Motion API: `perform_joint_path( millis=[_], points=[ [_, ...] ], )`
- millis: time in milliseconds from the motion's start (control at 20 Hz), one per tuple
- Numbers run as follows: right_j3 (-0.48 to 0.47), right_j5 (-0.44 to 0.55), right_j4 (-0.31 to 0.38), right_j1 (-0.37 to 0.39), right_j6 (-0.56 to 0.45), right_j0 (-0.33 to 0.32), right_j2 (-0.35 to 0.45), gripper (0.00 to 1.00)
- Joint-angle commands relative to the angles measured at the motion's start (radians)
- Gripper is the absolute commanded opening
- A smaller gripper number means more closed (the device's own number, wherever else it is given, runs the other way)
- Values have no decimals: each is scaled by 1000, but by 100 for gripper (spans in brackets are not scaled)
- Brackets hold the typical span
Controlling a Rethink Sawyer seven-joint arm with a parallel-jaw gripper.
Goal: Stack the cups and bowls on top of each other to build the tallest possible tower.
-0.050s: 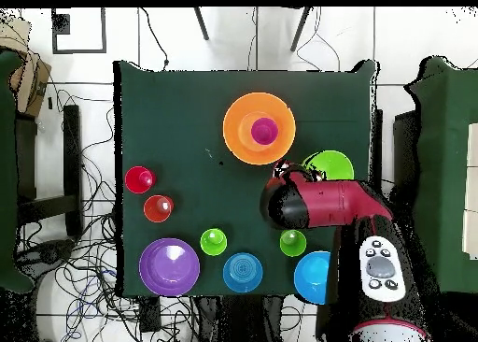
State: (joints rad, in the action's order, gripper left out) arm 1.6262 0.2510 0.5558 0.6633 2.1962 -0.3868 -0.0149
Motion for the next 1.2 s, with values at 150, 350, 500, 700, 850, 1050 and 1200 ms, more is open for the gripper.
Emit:
perform_joint_path(
  millis=[150,350,500,700,850,1050,1200],
  points=[
    [-188,96,-123,-58,146,70,-31,0],
    [-174,125,-170,-35,102,65,-23,0],
    [-172,148,-191,-22,62,63,-18,0],
    [-225,187,-202,-44,45,98,-32,0],
    [-265,215,-216,-59,67,143,-49,0],
    [-285,241,-243,-65,85,195,-59,0],
    [-327,263,-259,-89,100,232,-76,0]
  ],
)
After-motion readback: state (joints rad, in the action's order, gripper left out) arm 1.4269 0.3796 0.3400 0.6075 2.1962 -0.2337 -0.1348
